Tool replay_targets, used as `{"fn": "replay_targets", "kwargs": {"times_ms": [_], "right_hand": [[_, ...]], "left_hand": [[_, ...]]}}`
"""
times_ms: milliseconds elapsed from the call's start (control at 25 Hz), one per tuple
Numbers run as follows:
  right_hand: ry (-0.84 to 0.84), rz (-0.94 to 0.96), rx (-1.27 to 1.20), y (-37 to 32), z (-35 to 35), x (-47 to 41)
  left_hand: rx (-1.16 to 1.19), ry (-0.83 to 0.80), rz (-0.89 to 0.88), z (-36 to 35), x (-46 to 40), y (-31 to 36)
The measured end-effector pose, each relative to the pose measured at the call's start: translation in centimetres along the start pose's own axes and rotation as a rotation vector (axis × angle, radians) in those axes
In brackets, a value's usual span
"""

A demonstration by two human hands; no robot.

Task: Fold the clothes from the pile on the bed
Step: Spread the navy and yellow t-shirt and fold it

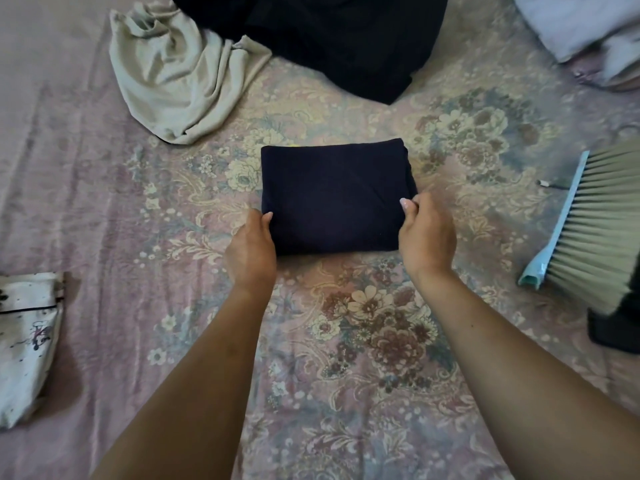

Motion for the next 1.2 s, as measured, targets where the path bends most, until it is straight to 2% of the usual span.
{"fn": "replay_targets", "kwargs": {"times_ms": [160, 320, 440, 520, 600, 720, 880, 920, 960, 1000, 1040, 1080, 1120, 1160, 1200], "right_hand": [[-0.032, -0.091, 0.043, 1.5, 0.2, 0.4], [-0.101, -0.245, -0.196, 3.4, -0.8, 1.9], [-0.07, -0.215, -0.275, 2.7, -0.1, 0.2], [-0.098, -0.195, -0.211, 1.8, -0.1, -1.7], [-0.119, -0.138, -0.093, 0.3, -0.7, -3.1], [-0.016, -0.04, 0.013, -1.2, -1.5, -4.4], [-0.057, -0.207, 0.172, -0.1, -1.3, -4.6], [-0.032, -0.205, 0.215, -0.6, -1.2, -4.4], [0.058, -0.129, 0.233, -1.6, -0.9, -4.1], [0.17, 0.031, 0.236, -3.3, -0.8, -3.7], [0.203, 0.237, 0.245, -5.1, -1.2, -3.1], [0.173, 0.438, 0.264, -6.5, -2.2, -2.4], [0.082, 0.558, 0.304, -7.3, -3.4, -2.0], [-0.022, 0.574, 0.361, -7.4, -4.5, -2.0], [-0.121, 0.526, 0.425, -7.0, -5.6, -2.3]], "left_hand": [[-0.044, 0.025, -0.006, 0.3, -0.6, 0.0], [-0.119, -0.032, 0.031, -0.3, -0.6, -0.6], [0.003, 0.036, 0.0, 0.1, -0.6, 0.5], [0.112, 0.117, 0.047, 0.6, -2.1, 1.5], [0.145, 0.105, 0.108, 0.6, -4.4, 2.4], [-0.04, -0.041, 0.061, -0.4, -6.6, 4.2], [-0.194, -0.089, 0.067, -1.0, -6.6, 3.1], [-0.251, -0.032, 0.033, -1.1, -6.5, 2.7], [-0.334, 0.105, -0.053, -0.9, -6.2, 2.8], [-0.383, 0.241, -0.183, -0.8, -5.9, 3.5], [-0.389, 0.291, -0.353, -1.2, -5.5, 4.5], [-0.374, 0.238, -0.552, -2.2, -4.9, 5.5], [-0.373, 0.122, -0.717, -3.7, -4.2, 6.0], [-0.374, 0.031, -0.789, -4.8, -4.1, 6.1], [-0.393, -0.047, -0.781, -5.5, -4.6, 5.9]]}}
Point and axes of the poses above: each hand's wrist, its own x-axis away from the middle knuckle, its own z-axis out of the back of the hand, y = z × x, the point moved 4 cm from there along -x, towards the middle knuckle, and after that the axes turned 5 degrees about x, right-handed, at the moved point
